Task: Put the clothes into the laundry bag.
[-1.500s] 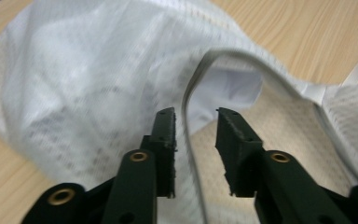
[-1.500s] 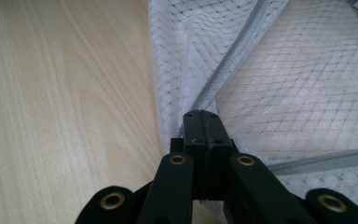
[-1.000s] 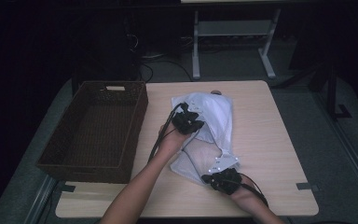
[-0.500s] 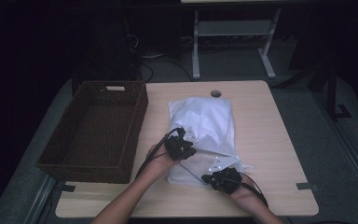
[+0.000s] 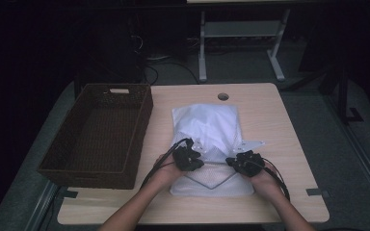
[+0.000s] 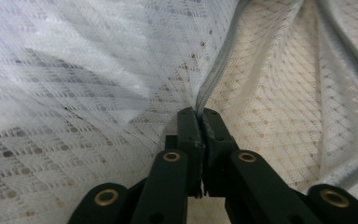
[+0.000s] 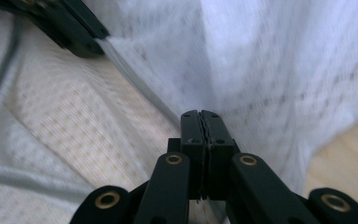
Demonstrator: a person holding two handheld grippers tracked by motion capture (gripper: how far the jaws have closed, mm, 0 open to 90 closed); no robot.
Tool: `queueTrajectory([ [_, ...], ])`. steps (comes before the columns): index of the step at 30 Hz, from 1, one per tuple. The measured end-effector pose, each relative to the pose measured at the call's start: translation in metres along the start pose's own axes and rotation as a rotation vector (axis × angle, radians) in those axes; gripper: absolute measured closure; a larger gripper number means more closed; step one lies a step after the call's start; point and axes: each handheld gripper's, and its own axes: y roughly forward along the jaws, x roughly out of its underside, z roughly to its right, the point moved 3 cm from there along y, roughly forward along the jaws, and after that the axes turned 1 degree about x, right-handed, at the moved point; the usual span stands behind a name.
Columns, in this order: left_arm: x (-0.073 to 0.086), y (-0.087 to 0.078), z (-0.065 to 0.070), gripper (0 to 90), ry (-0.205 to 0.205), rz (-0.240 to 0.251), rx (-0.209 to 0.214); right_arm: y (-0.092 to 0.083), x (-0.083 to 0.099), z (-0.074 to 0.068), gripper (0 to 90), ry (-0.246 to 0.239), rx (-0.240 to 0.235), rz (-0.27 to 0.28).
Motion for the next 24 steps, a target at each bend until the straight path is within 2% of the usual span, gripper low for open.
queueTrajectory([
  [4, 0.001, -0.002, 0.001, 76.1, -0.034, 0.033, 0.024, 0.0, 0.003, 0.002, 83.7, 0.004, -0.012, 0.016],
  [6, 0.002, -0.004, 0.002, 69.8, -0.061, 0.063, 0.044, -0.003, 0.003, 0.001, 77.1, 0.008, -0.028, 0.027],
  [8, 0.004, -0.008, 0.003, 61.0, -0.082, 0.072, 0.064, -0.006, 0.003, 0.001, 67.4, 0.024, -0.042, 0.043],
  [11, 0.008, -0.016, 0.004, 51.9, -0.104, 0.088, 0.062, -0.013, 0.002, 0.003, 57.6, 0.045, -0.075, 0.075],
  [16, 0.013, -0.033, 0.004, 37.8, -0.142, 0.145, 0.065, -0.019, 0.003, 0.007, 43.9, 0.056, -0.125, 0.077],
  [20, 0.021, -0.044, 0.006, 27.7, -0.162, 0.188, 0.049, -0.025, 0.006, 0.009, 37.7, 0.053, -0.123, 0.095],
  [22, 0.024, -0.049, 0.007, 23.8, -0.163, 0.187, 0.039, -0.028, 0.007, 0.01, 34.6, 0.049, -0.12, 0.102],
  [24, 0.028, -0.053, 0.008, 23.0, -0.17, 0.204, 0.036, -0.031, 0.008, 0.011, 31.3, 0.045, -0.114, 0.105],
])
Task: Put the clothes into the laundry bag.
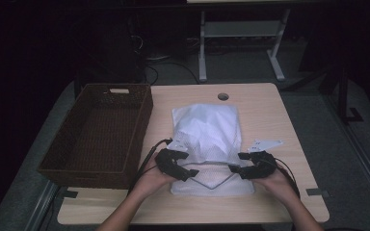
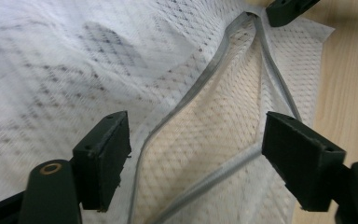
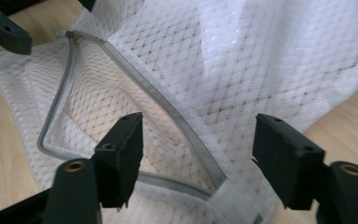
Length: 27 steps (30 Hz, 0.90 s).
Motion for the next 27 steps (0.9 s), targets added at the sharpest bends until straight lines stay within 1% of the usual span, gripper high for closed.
queueTrajectory([
  [1, 0.002, -0.002, 0.0, 22.3, -0.011, 0.008, -0.004, -0.002, 0.001, 0.001, 28.6, -0.001, 0.002, 0.002],
  [3, 0.006, -0.005, 0.001, 17.9, -0.028, 0.013, -0.011, -0.005, 0.003, 0.002, 22.6, -0.002, 0.01, -0.006],
  [6, 0.011, -0.009, 0.004, 15.9, -0.027, 0.017, -0.013, -0.011, 0.009, 0.004, 18.1, -0.006, 0.029, -0.028],
  [9, 0.016, -0.014, 0.008, 14.0, -0.022, 0.022, -0.025, -0.018, 0.015, 0.006, 15.7, -0.007, 0.035, -0.023],
  [12, 0.022, -0.019, 0.014, 13.4, -0.037, 0.04, -0.026, -0.027, 0.02, 0.007, 14.7, 0.004, 0.041, -0.011],
  [14, 0.028, -0.022, 0.017, 13.1, -0.035, 0.037, -0.034, -0.033, 0.025, 0.007, 14.5, 0.01, 0.046, -0.002],
  [16, 0.033, -0.025, 0.021, 13.1, -0.042, 0.042, -0.033, -0.039, 0.029, 0.007, 14.2, 0.009, 0.051, 0.006],
  [20, 0.048, -0.03, 0.028, 13.2, -0.049, 0.042, -0.044, -0.049, 0.04, 0.006, 13.9, 0.016, 0.057, 0.012],
  [23, 0.057, -0.033, 0.034, 13.2, -0.062, 0.044, -0.04, -0.055, 0.049, 0.003, 13.8, 0.027, 0.06, 0.015],
  [25, 0.062, -0.035, 0.038, 13.2, -0.059, 0.041, -0.046, -0.058, 0.055, 0.001, 13.8, 0.031, 0.063, 0.016],
  [27, 0.066, -0.037, 0.041, 13.2, -0.053, 0.047, -0.061, -0.061, 0.059, 0.0, 13.3, 0.031, 0.071, 0.017],
])
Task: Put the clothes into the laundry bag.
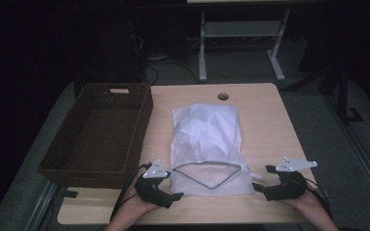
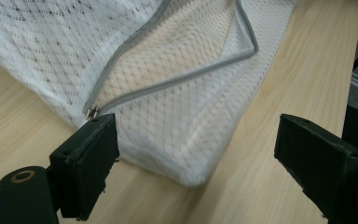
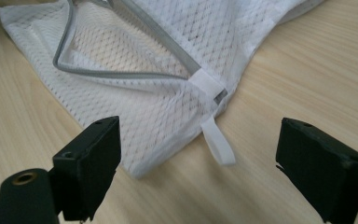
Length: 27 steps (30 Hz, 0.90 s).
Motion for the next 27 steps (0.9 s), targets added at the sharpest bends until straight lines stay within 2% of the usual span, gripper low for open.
queueTrajectory([
  [3, 0.005, -0.003, 0.001, 13.2, -0.011, 0.006, -0.01, -0.005, 0.005, -0.001, 13.1, 0.006, 0.012, 0.008],
  [6, 0.009, -0.006, 0.002, 13.2, -0.007, -0.008, -0.03, -0.009, 0.011, -0.002, 12.7, 0.016, 0.023, 0.009],
  [9, 0.012, -0.005, 0.002, 13.2, -0.021, -0.018, -0.023, -0.013, 0.019, -0.003, 12.7, 0.024, 0.027, 0.003],
  [12, 0.014, -0.002, 0.003, 13.1, -0.01, -0.039, -0.031, -0.015, 0.025, -0.003, 12.0, 0.018, 0.03, -0.01],
  [17, 0.014, 0.001, 0.003, 12.6, 0.005, -0.07, -0.026, -0.012, 0.025, -0.001, 8.8, -0.024, 0.037, -0.028],
  [23, 0.016, 0.004, 0.003, 12.6, 0.02, -0.092, -0.024, -0.009, 0.027, 0.001, 0.2, -0.018, 0.017, -0.03],
  [27, 0.016, 0.003, 0.002, 12.0, 0.017, -0.09, -0.023, -0.011, 0.026, 0.003, 0.0, -0.016, 0.018, -0.018],
])
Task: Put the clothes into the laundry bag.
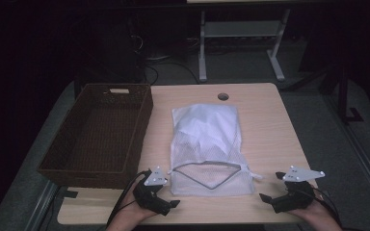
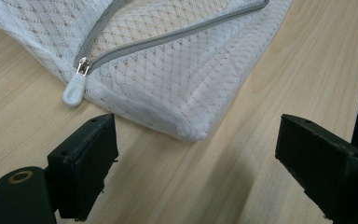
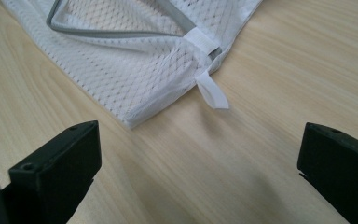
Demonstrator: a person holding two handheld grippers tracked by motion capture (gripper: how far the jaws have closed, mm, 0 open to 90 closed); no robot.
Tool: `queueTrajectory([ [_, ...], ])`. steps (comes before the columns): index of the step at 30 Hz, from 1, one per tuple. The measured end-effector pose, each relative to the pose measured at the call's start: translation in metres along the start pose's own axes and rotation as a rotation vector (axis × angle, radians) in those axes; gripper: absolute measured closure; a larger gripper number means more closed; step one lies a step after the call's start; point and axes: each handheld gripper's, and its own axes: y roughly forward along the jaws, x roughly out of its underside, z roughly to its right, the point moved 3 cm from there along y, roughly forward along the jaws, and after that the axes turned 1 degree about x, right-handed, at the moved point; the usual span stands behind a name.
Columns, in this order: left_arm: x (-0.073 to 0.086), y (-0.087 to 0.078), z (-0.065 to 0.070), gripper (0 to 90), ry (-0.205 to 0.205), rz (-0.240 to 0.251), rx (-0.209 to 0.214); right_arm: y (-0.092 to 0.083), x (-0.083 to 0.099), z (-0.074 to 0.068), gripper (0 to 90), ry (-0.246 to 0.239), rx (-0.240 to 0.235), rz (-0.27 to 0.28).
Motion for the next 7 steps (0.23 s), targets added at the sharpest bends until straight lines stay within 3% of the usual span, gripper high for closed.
queueTrajectory([
  [7, -0.0002, -0.0013, -0.0011, 11.9, -0.001, 0.004, -0.001, -0.0004, 0.0005, 0.0003, 0.0, -0.001, -0.004, 0.002],
])
